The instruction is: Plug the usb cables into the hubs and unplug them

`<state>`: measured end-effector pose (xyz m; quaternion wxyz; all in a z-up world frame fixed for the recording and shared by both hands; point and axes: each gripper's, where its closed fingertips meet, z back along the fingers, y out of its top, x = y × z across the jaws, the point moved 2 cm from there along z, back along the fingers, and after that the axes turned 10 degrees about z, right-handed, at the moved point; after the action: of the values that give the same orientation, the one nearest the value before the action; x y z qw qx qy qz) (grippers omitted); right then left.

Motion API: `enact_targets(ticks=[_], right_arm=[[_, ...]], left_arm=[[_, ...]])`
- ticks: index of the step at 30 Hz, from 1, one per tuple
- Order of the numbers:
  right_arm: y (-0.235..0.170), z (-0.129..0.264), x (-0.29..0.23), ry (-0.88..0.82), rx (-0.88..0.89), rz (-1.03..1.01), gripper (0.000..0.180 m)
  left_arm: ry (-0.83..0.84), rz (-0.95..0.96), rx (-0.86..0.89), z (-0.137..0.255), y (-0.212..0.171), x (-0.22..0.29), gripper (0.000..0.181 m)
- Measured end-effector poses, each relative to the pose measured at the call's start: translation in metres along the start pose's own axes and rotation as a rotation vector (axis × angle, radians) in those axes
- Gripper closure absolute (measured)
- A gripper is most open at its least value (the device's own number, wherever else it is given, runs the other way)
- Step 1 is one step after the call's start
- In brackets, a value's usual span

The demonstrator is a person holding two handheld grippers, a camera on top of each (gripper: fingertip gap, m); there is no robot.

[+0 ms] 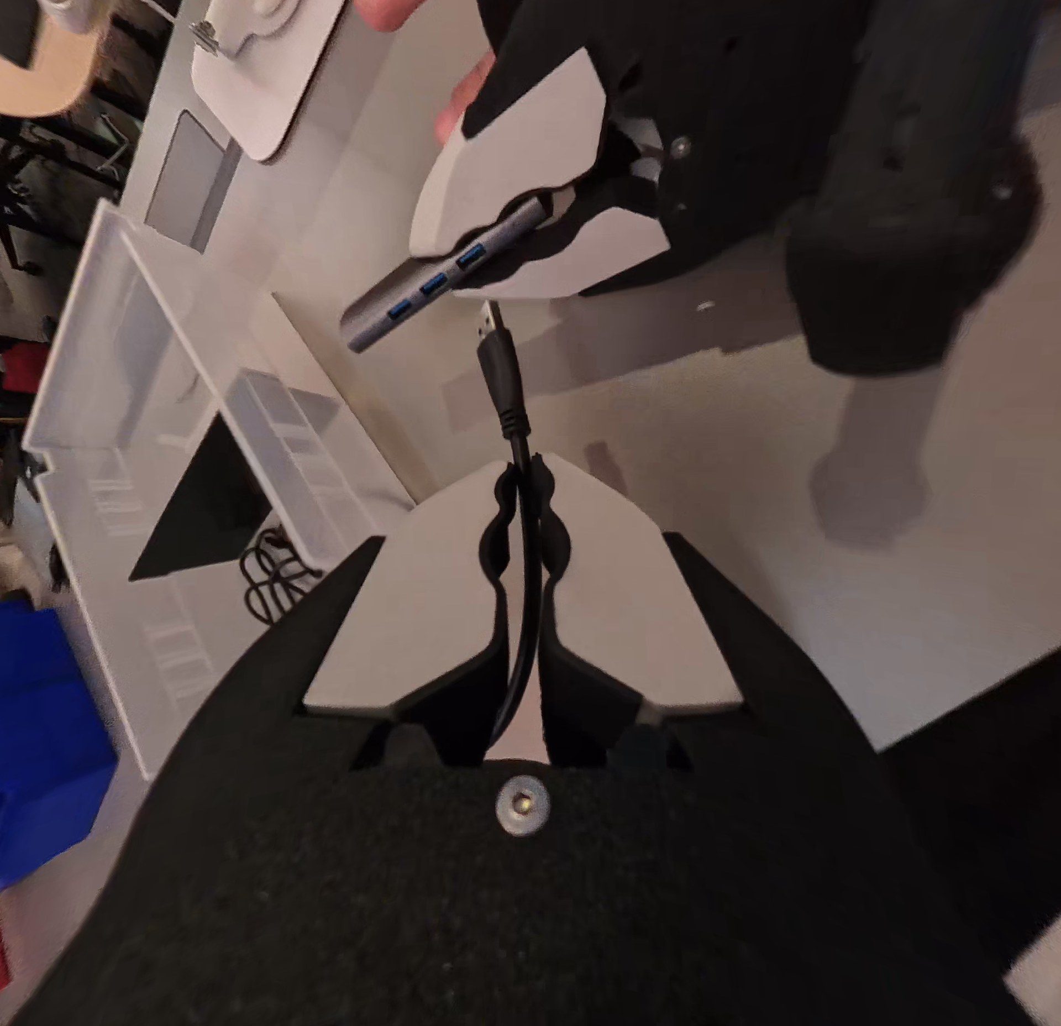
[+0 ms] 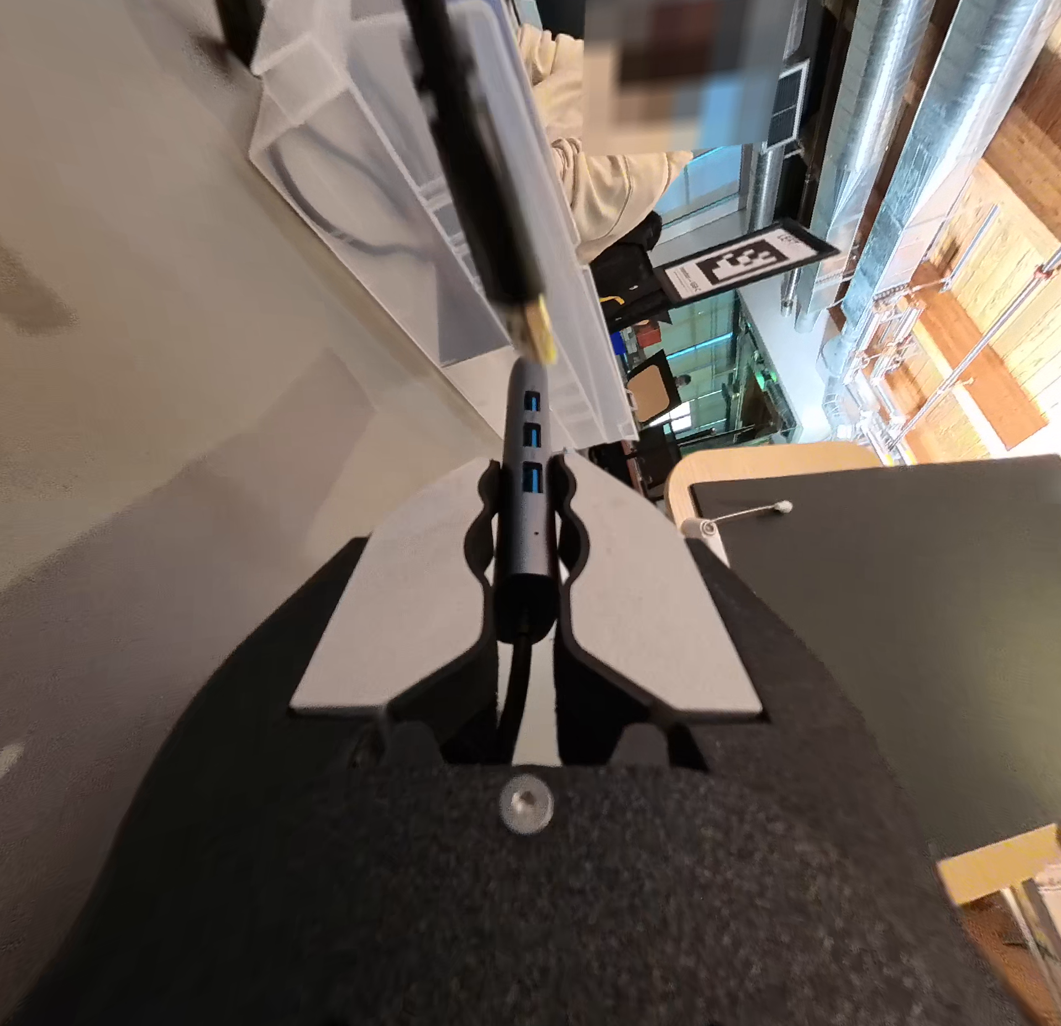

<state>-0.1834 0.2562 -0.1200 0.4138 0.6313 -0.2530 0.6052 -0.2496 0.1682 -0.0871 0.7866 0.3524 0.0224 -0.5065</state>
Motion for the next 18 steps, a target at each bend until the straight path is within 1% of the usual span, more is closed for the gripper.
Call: enact_targets(ticks=[2,5,7,10,18], right_arm=[[0.005,0.001,-0.003,0.005,0.002,0.044,0.163],[0.012,0.003,-0.005,0.002,0.015,0.087,0.163],[0.015,0.003,-0.005,-0.004,0.021,0.111,0.162],[0.017,0.004,-0.005,-0.013,0.022,0.127,0.162],[0.019,0.004,-0.010,0.023,0.047,0.089,0.163]], left_arm=[[0.003,-0.019,-0.015,-0.013,0.001,-0.001,0.177],[0.035,-0.068,-0.039,-0.021,-0.002,-0.003,0.177],[0.043,-0.079,-0.028,-0.021,-0.001,-0.002,0.177],[0.098,-0.131,-0.031,-0.020,-0.001,-0.002,0.177],[0.181,-0.221,-0.014,-0.019,-0.002,0.005,0.177]])
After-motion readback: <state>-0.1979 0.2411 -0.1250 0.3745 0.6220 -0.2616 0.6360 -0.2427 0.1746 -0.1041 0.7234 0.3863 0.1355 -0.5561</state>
